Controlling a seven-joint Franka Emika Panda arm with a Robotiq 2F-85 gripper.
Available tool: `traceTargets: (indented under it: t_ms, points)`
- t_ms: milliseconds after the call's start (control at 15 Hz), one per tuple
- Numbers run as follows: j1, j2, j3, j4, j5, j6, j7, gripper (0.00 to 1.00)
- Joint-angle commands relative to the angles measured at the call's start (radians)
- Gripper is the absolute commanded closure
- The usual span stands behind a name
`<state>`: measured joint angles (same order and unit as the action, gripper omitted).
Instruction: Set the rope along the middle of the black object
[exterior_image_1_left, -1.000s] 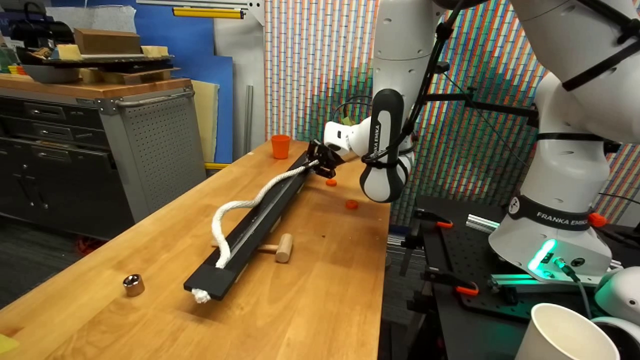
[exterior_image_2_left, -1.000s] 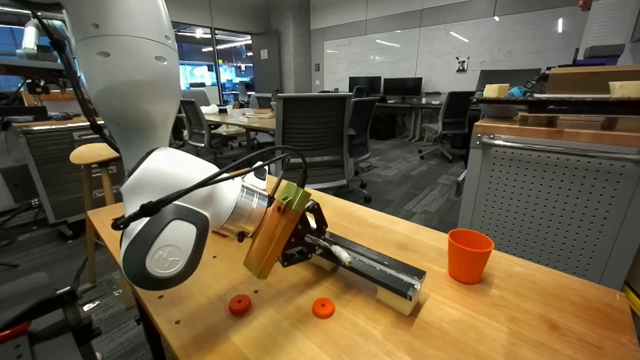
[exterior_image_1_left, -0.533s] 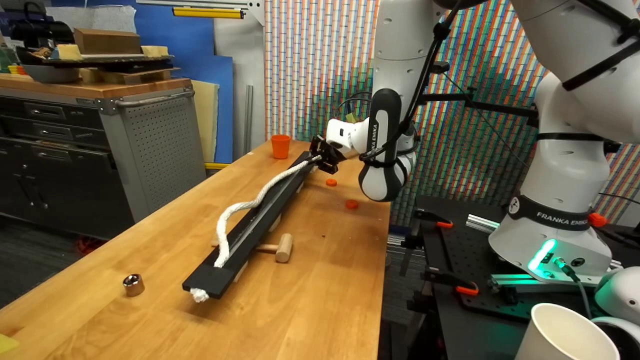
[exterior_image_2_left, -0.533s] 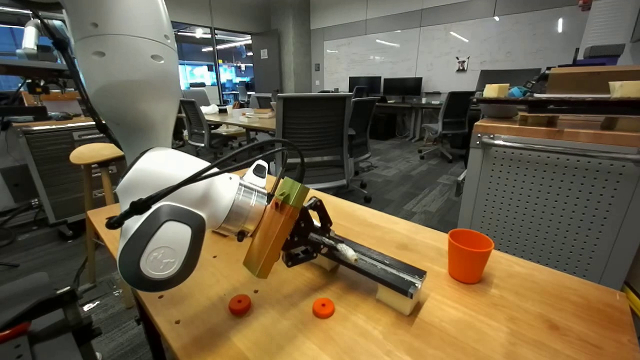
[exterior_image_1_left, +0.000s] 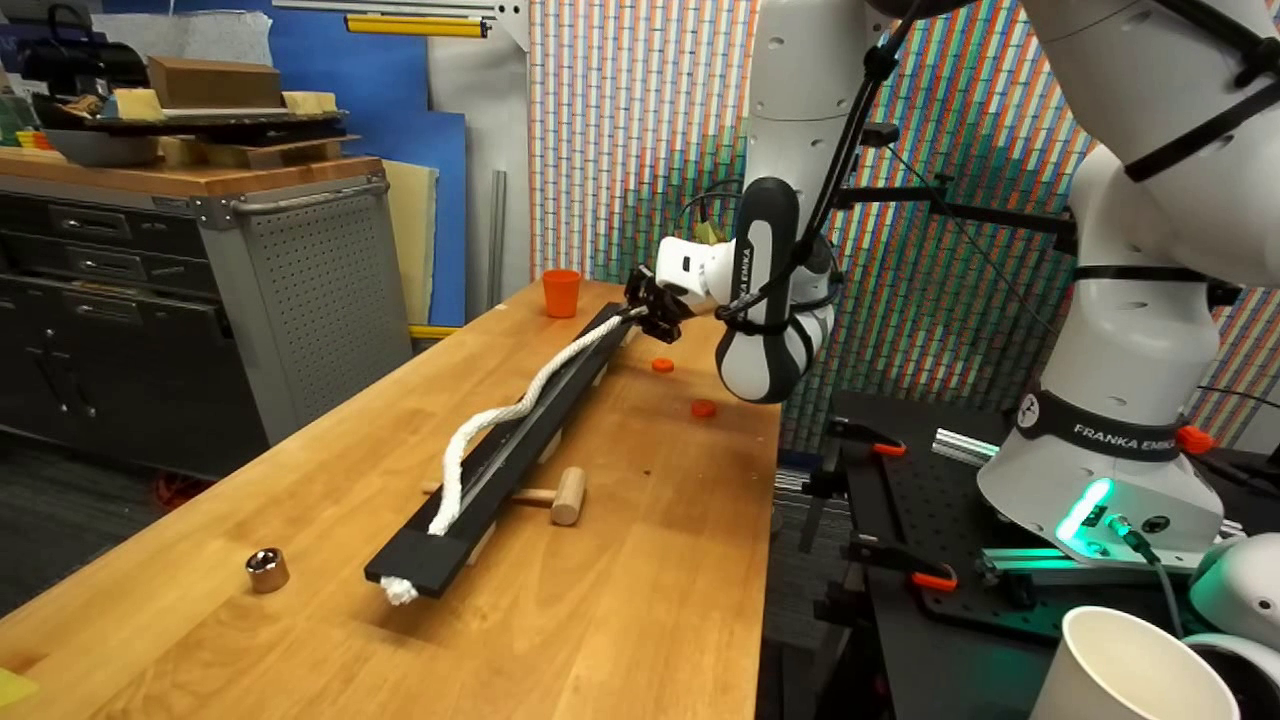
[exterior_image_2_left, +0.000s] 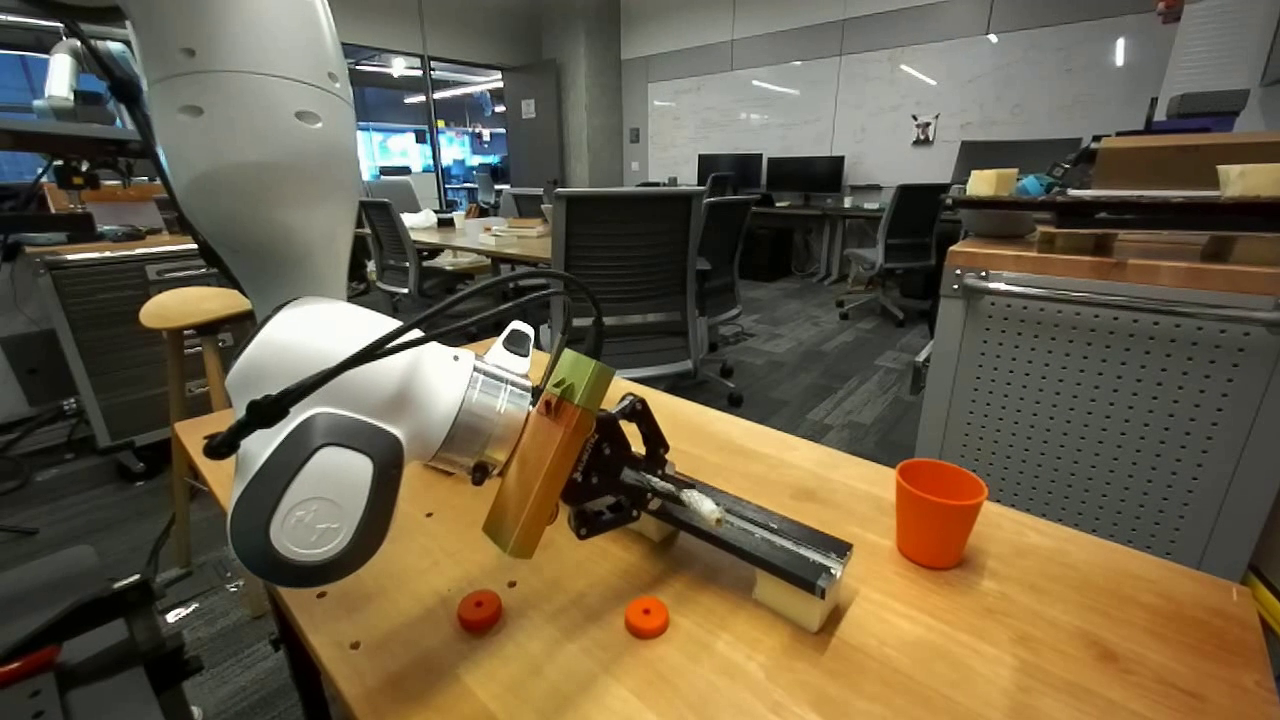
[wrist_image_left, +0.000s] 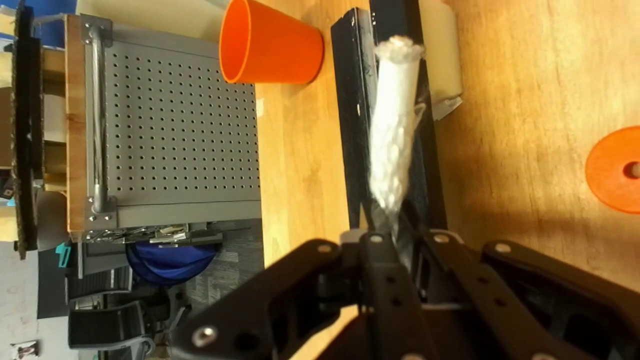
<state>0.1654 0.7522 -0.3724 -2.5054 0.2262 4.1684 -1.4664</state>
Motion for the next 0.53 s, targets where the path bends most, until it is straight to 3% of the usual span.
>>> traceTargets:
  t_ms: [0, 467]
  points:
    - [0.013, -0.011, -0.004, -0.018, 0.034, 0.035, -0.053, 0.96]
    - [0.042, 0.014, -0.003, 0.001, 0.154, 0.003, -0.126, 0.96]
